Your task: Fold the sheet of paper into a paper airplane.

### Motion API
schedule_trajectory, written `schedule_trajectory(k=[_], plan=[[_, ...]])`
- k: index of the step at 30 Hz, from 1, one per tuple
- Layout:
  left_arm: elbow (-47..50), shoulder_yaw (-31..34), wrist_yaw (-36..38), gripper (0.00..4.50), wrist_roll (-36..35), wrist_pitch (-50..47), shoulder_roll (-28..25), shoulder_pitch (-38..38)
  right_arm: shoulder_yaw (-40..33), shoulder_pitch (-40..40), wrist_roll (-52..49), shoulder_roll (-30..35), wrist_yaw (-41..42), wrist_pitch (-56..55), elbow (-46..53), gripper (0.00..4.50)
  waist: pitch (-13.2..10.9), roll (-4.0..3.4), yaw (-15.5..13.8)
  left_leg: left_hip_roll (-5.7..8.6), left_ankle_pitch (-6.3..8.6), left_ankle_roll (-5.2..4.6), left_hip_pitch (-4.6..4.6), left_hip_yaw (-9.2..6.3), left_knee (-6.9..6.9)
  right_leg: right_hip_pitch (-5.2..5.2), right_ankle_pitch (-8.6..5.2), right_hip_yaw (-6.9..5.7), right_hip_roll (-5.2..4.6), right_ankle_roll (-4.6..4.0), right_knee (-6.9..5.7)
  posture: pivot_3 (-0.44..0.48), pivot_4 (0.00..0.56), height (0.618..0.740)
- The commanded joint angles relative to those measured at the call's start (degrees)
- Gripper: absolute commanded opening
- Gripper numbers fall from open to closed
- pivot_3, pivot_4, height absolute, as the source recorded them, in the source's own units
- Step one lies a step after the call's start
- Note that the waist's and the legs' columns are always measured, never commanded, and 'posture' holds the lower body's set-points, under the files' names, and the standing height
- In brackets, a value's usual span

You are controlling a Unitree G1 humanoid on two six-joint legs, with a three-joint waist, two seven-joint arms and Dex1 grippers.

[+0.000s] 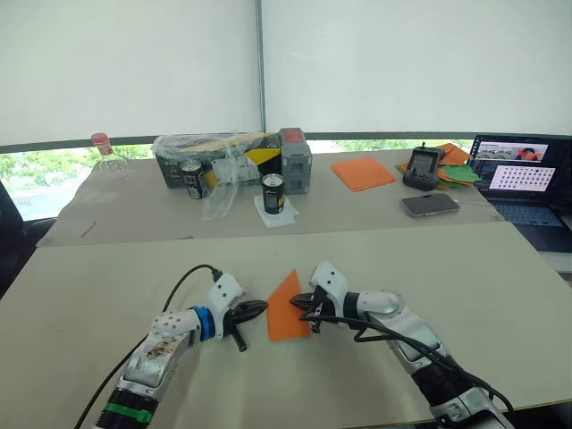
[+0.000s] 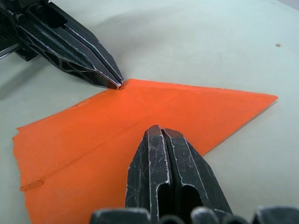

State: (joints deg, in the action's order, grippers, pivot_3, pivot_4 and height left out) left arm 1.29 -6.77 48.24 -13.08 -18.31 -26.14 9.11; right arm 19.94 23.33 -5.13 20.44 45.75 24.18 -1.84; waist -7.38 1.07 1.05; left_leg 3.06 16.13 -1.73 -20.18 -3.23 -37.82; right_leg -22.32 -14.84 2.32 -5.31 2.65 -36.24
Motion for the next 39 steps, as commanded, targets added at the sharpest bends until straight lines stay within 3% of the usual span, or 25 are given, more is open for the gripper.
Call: schedule_trajectory(k=[1, 5, 8, 9, 12, 24, 30, 37, 39], plan=[[1.7, 3.6, 0.6, 0.06, -6.4, -4.9, 1.2, -0.7, -0.3, -0.5, 0.2, 1.6, 0.5, 3.0, 1.7, 0.0, -0.1, -0.03, -0.1, 0.0, 0.0, 0.0, -0.06, 0.0, 0.0, -0.05, 0.0, -0.01, 0.0, 0.0, 0.0, 0.0, 0.15, 0.74], [6.5, 9.1, 0.4, 0.06, -14.1, -11.2, 0.5, 0.0, -2.6, -0.1, -2.6, 3.3, 1.5, 6.9, 9.4, 0.0, -0.2, 0.04, -0.3, 0.04, -0.02, 0.01, -0.68, 0.0, -0.02, -0.75, 0.03, -0.01, 0.0, 0.0, -0.09, 0.0, 0.15, 0.74], [5.8, 9.6, 1.6, 0.06, -12.5, -10.4, -3.2, 0.3, -5.0, 1.2, -4.9, 5.2, 2.1, 10.3, 14.7, 0.0, -0.2, 0.08, -0.3, 0.14, -0.13, 0.18, -1.78, 0.0, -0.23, -1.98, 0.06, 0.01, -0.02, 0.02, -0.62, 0.0, 0.15, 0.74], [5.3, 9.1, 1.8, 0.06, -11.8, -10.0, -4.1, 0.4, -5.6, 1.5, -5.6, 5.6, 2.1, 11.3, 15.8, 0.0, -0.2, 0.08, -0.3, 0.14, -0.4, 0.63, -2.0, 0.0, -0.27, -2.24, 0.07, 0.0, 0.01, 0.0, -0.7, 0.0, 0.15, 0.74], [4.0, 7.3, 1.9, 0.06, -9.9, -8.9, -5.5, 0.8, -7.4, 2.4, -7.3, 7.3, 2.1, 14.1, 18.9, 0.0, -0.3, 0.08, -0.3, 0.14, -0.3, 0.46, -2.02, 0.0, -0.26, -2.21, 0.08, 0.0, 0.0, -0.01, -0.64, 0.0, 0.15, 0.74], [4.9, 1.5, -0.4, 0.06, -7.8, -10.0, -0.6, 4.0, -6.9, -0.4, -6.5, 9.8, -1.8, 17.7, 20.5, 0.0, -0.4, 0.17, -0.3, 0.15, -0.22, 0.22, -1.97, -0.01, -0.27, -2.08, 0.12, -0.03, 0.0, -0.07, -0.58, 0.0, 0.15, 0.74], [1.8, 5.6, -2.7, 0.06, -7.9, -9.6, -1.6, 6.6, -8.6, -1.3, -7.2, 8.9, -4.6, 18.5, 22.1, 0.0, -0.4, 0.19, -0.3, 0.14, -0.28, 0.29, -1.94, 0.0, -0.27, -2.11, 0.12, -0.02, 0.04, -0.08, -0.7, 0.0, 0.15, 0.74], [2.7, 6.2, 7.3, 0.06, -13.9, -12.5, -5.5, 11.2, -9.4, -3.9, -8.9, 12.0, -3.8, 19.7, 26.4, 0.0, -0.4, 0.19, -0.4, 0.25, -0.32, 0.25, -1.94, 0.0, -0.28, -2.06, 0.12, -0.07, 0.12, -0.08, -0.7, 0.0, 0.15, 0.74], [0.5, 6.5, 8.1, 0.6, -15.8, -17.8, -6.5, 14.9, -9.9, -4.2, -9.2, 12.7, -3.7, 20.0, 27.5, 0.0, -0.4, 0.21, -0.4, 0.28, -0.33, 0.23, -1.98, 0.0, -0.34, -2.07, 0.13, -0.07, 0.12, -0.07, -0.7, 0.0, 0.15, 0.74]])
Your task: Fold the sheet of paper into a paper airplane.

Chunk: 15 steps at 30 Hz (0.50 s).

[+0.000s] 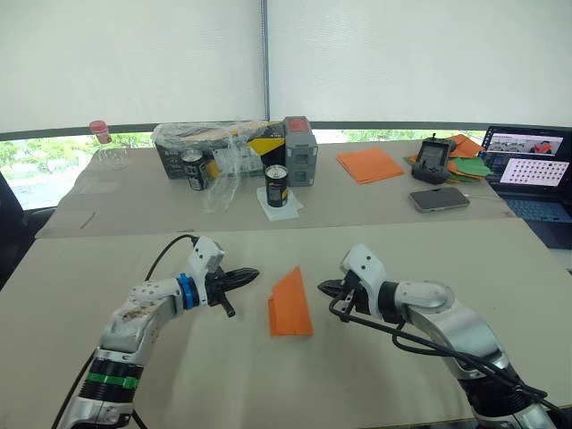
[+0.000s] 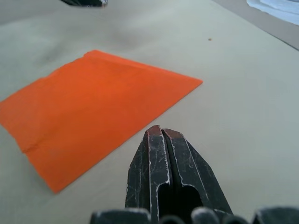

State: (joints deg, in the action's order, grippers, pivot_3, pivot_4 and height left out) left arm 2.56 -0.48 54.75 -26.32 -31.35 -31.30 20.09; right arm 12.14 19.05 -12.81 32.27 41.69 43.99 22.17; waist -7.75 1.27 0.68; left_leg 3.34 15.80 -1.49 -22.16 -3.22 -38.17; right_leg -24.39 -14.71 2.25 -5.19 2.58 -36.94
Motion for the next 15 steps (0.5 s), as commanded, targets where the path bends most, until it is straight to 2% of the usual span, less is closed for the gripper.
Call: schedule_trajectory(k=[1, 5, 6, 8, 9, 12, 15], plan=[[-1.9, -0.2, 1.9, 0.85, -2.8, -7.3, -1.8, 5.7, -2.4, -0.1, -1.7, 1.3, 0.4, 0.3, 4.0, 0.0, 0.0, 0.03, -0.1, -0.01, 0.01, -0.02, -0.02, -0.01, -0.09, 0.0, 0.0, -0.02, 0.03, 0.01, -0.04, 0.0, 0.15, 0.74], [-7.9, 3.0, -3.0, 2.21, -7.7, -21.2, 0.9, 13.4, -3.1, -0.6, -2.1, 2.0, -0.5, 0.7, 4.6, 0.0, 0.0, 0.04, -0.1, 0.01, 0.04, -0.08, -0.02, -0.05, -0.28, 0.05, 0.02, -0.08, 0.13, 0.04, -0.16, 0.0, 0.15, 0.74], [-8.6, 2.7, -6.6, 2.6, -5.8, -22.8, 1.3, 15.4, -3.3, -0.8, -1.9, 2.1, -1.0, 0.7, 4.8, 0.0, 0.0, 0.05, 0.0, 0.01, 0.06, -0.12, -0.02, -0.06, -0.38, 0.09, 0.04, -0.09, 0.15, 0.08, -0.19, 0.0, 0.15, 0.74], [-10.4, 0.3, -10.2, 3.27, -4.0, -32.7, 0.2, 20.0, -3.5, -1.2, -1.9, 2.2, -1.6, 0.7, 5.0, 0.0, -0.1, 0.11, 0.0, -0.02, 0.08, -0.16, -0.07, -0.06, -0.6, 0.1, 0.05, -0.08, 0.23, 0.09, -0.24, 0.0, 0.15, 0.74], [-13.2, 0.6, -7.1, 3.54, -7.5, -38.7, -0.2, 22.8, -3.6, -1.4, -1.9, 2.3, -1.9, 0.8, 5.3, 0.0, -0.1, 0.12, 0.0, -0.01, 0.08, -0.15, -0.11, -0.05, -0.62, 0.09, 0.06, -0.07, 0.27, 0.12, -0.22, 0.0, 0.15, 0.74], [-22.4, 0.1, 1.4, 3.54, -13.4, -49.4, -0.7, 30.1, -4.0, -1.8, -2.0, 2.3, -2.7, 1.0, 5.9, 0.0, -0.1, 0.12, 0.2, 0.05, 0.08, -0.16, -0.14, -0.04, -0.68, 0.03, 0.07, -0.07, 0.27, 0.14, -0.26, 0.0, 0.15, 0.74], [-28.3, -2.1, 2.9, 3.54, -12.3, -50.9, -0.6, 34.2, -4.0, -1.9, -2.1, 2.5, -3.2, 1.2, 6.4, 0.0, -0.1, 0.12, 0.2, 0.07, 0.07, -0.14, -0.13, -0.04, -0.7, 0.03, 0.07, -0.09, 0.28, 0.15, -0.28, 0.0, 0.15, 0.74]])
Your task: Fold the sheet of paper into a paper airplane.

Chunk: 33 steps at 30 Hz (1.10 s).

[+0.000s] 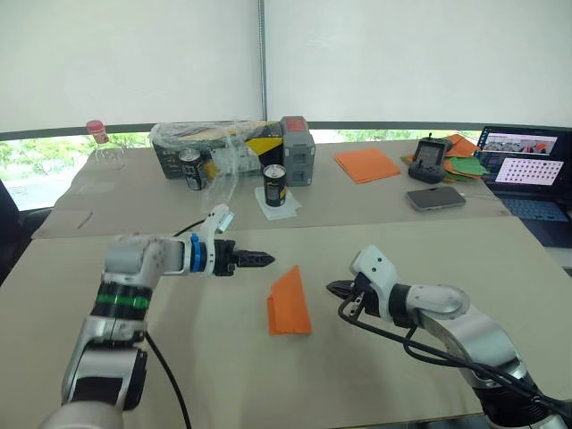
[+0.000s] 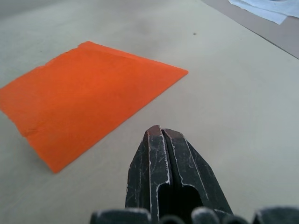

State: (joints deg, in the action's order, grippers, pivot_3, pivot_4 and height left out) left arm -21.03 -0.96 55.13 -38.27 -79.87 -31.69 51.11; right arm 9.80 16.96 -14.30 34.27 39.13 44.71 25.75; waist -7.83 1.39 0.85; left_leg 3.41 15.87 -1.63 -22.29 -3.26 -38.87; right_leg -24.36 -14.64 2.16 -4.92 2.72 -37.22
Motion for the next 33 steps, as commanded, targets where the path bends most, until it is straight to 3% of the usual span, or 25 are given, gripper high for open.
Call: schedule_trajectory(k=[1, 9, 18, 24, 27, 33], plan=[[-8.6, -2.6, 3.1, 3.54, 0.4, -3.0, 0.7, 5.6, -1.8, -0.1, -0.8, 0.7, -0.6, 0.8, 3.6, 0.0, 0.0, 0.0, 0.0, 0.0, -0.08, 0.13, 0.01, 0.01, 0.0, 0.0, 0.0, 0.01, 0.0, 0.0, 0.0, 0.0, 0.15, 0.74], [-24.3, -12.7, 7.4, 3.54, 8.7, 2.4, 6.1, 13.3, -2.9, -0.2, -2.6, 0.9, -0.1, -0.3, 7.0, 0.0, 0.0, 0.02, -0.2, 0.06, -0.13, 0.21, -0.04, 0.03, -0.04, 0.02, 0.0, 0.04, -0.05, 0.01, 0.01, 0.0, 0.15, 0.74], [-31.0, -14.3, 10.5, 3.54, 13.9, 7.3, 9.8, 15.4, -5.2, -2.2, -6.1, 2.2, 2.2, -1.9, 10.4, 0.0, 0.0, 0.04, -0.2, 0.05, -0.05, 0.07, -0.13, 0.04, -0.1, -0.03, 0.01, 0.07, -0.06, 0.02, 0.0, 0.0, 0.15, 0.74], [-30.1, -16.8, 13.0, 3.54, 16.2, 6.6, 11.1, 14.2, -5.6, -1.6, -6.1, 3.4, 2.6, -2.3, 10.1, 0.0, 0.0, 0.04, -0.2, 0.06, 0.01, -0.04, -0.14, 0.04, -0.11, -0.04, 0.02, 0.06, -0.06, 0.03, -0.01, 0.0, 0.15, 0.74], [-31.3, -15.0, 11.5, 2.74, 16.7, 6.6, 12.2, 14.3, -6.0, -1.3, -6.0, 4.0, 2.7, -2.6, 9.5, 0.0, 0.0, 0.04, -0.2, 0.07, 0.01, -0.05, -0.14, 0.05, -0.14, -0.03, 0.02, 0.07, -0.07, 0.04, -0.01, 0.0, 0.15, 0.74], [-33.7, -9.5, 7.6, 0.72, 16.2, 4.5, 12.9, 14.6, -6.0, -1.8, -5.6, 4.7, 3.0, -3.3, 8.9, 0.0, 0.0, 0.04, -0.2, 0.07, 0.03, -0.07, -0.14, 0.05, -0.17, -0.03, 0.03, 0.07, -0.07, 0.05, -0.03, 0.0, 0.15, 0.74]])
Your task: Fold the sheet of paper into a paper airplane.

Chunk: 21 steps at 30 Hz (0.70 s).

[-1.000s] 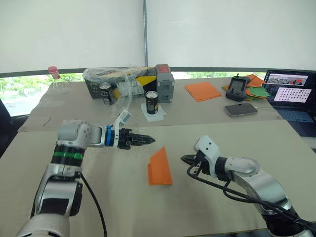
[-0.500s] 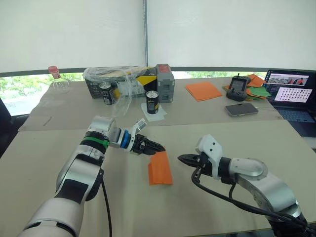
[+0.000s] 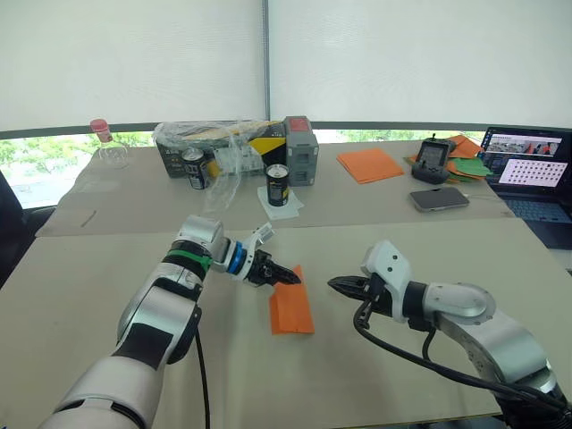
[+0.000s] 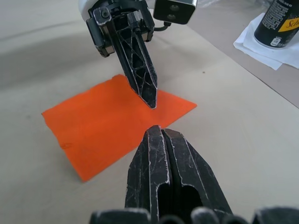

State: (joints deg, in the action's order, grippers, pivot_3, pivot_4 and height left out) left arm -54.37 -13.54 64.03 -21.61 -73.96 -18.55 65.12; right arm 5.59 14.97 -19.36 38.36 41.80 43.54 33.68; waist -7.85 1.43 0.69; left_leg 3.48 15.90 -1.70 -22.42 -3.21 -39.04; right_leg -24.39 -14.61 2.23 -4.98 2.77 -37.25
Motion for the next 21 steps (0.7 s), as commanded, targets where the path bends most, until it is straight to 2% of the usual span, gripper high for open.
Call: schedule_trajectory(k=[1, 2, 4, 6, 11, 13, 15, 16, 17, 19, 21], plan=[[-0.7, 4.6, -2.3, 0.35, -0.9, -2.5, -0.4, 0.6, -1.8, 0.2, -0.6, 0.7, 0.3, -2.1, 1.0, 0.0, 0.0, 0.0, 0.0, 0.0, 0.0, 0.0, 0.0, 0.0, 0.0, 0.0, 0.0, 0.0, 0.0, 0.0, -0.01, 0.0, 0.15, 0.74], [-0.7, 6.6, -3.9, 0.01, -1.4, -4.3, -0.5, 0.6, -1.7, 0.2, -0.6, 0.7, 0.3, -2.2, 1.0, 0.0, 0.0, 0.0, 0.0, 0.0, 0.0, 0.0, 0.0, 0.0, 0.0, -0.01, 0.0, 0.0, 0.01, 0.0, -0.02, 0.0, 0.15, 0.74], [0.2, 11.5, -7.4, 0.01, -2.8, -8.8, -0.6, 0.3, -1.5, 0.2, -0.5, 0.8, 0.4, -2.3, 0.9, 0.0, 0.0, 0.0, 0.0, -0.01, 0.0, 0.0, 0.0, 0.0, 0.0, -0.02, 0.0, 0.0, 0.01, 0.0, -0.08, 0.0, 0.15, 0.74], [-4.0, 22.6, -16.1, 0.01, -4.3, -12.4, -0.9, 1.3, -1.3, 0.6, -0.4, 0.7, 0.4, -2.6, 0.5, 0.0, 0.0, 0.0, 0.1, -0.01, 0.0, 0.0, 0.0, 0.0, -0.05, -0.03, 0.0, 0.0, 0.01, 0.0, -0.44, 0.0, 0.15, 0.74], [1.7, 42.0, -33.3, 0.01, -5.2, -18.5, 0.6, -1.9, -0.8, 1.3, -0.4, 0.7, 1.1, -3.4, -0.5, 0.0, 0.0, 0.01, 0.0, -0.01, -0.07, 0.12, 0.03, 0.0, -0.17, -0.08, -0.01, 0.02, -0.03, 0.02, -0.71, 0.0, 0.15, 0.74], [3.6, 48.0, -41.9, 0.01, -8.5, -18.5, 1.8, -4.3, -0.1, 2.0, -0.3, 0.6, 1.8, -4.0, -1.4, 0.0, 0.0, 0.01, 0.0, 0.0, -0.17, 0.29, 0.05, 0.0, -0.18, -0.08, -0.01, 0.02, -0.08, 0.02, -0.73, 0.0, 0.15, 0.74], [13.3, 55.5, -53.7, 0.01, -13.8, -18.5, 7.0, -9.3, 0.5, 2.7, -0.2, 0.5, 2.4, -4.6, -2.2, 0.0, 0.0, 0.01, 0.0, 0.0, -0.17, 0.3, 0.1, 0.0, -0.18, -0.07, 0.0, 0.04, -0.16, 0.02, -0.72, 0.0, 0.15, 0.74], [20.5, 59.9, -60.9, 0.01, -16.9, -18.5, 11.4, -12.1, 0.7, 3.0, -0.2, 0.4, 2.6, -4.7, -2.6, 0.0, 0.0, 0.02, -0.1, -0.04, -0.17, 0.31, 0.12, 0.0, -0.18, -0.05, 0.0, 0.1, -0.23, 0.02, -0.73, 0.0, 0.15, 0.74], [32.5, 67.6, -70.0, 0.01, -17.8, -18.5, 19.8, -14.0, 1.1, 3.5, 0.0, 0.2, 2.8, -4.9, -3.1, 0.0, 0.0, 0.04, -0.2, -0.05, -0.17, 0.33, 0.09, 0.0, -0.18, -0.06, 0.0, 0.11, -0.27, 0.04, -0.73, 0.0, 0.15, 0.74], [48.8, 78.0, -83.7, 0.01, -20.6, -18.5, 32.0, -15.3, 1.6, 4.2, 0.2, -0.1, 2.9, -5.3, -3.9, 0.0, -0.1, 0.28, -0.9, -0.07, -0.17, 0.34, 0.0, 0.0, -0.22, -0.05, 0.03, 0.12, -0.32, 0.09, -0.7, 0.0, 0.15, 0.74], [58.2, 83.5, -92.9, 0.01, -23.8, -18.5, 39.4, -14.7, 2.0, 4.6, 0.2, -0.2, 3.0, -5.5, -4.3, 0.0, -0.2, 0.81, 0.2, -0.09, -0.19, 0.41, -0.21, 0.15, -0.34, -0.39, 0.07, 0.22, -0.3, 0.14, -0.49, 0.0, 0.15, 0.74]])
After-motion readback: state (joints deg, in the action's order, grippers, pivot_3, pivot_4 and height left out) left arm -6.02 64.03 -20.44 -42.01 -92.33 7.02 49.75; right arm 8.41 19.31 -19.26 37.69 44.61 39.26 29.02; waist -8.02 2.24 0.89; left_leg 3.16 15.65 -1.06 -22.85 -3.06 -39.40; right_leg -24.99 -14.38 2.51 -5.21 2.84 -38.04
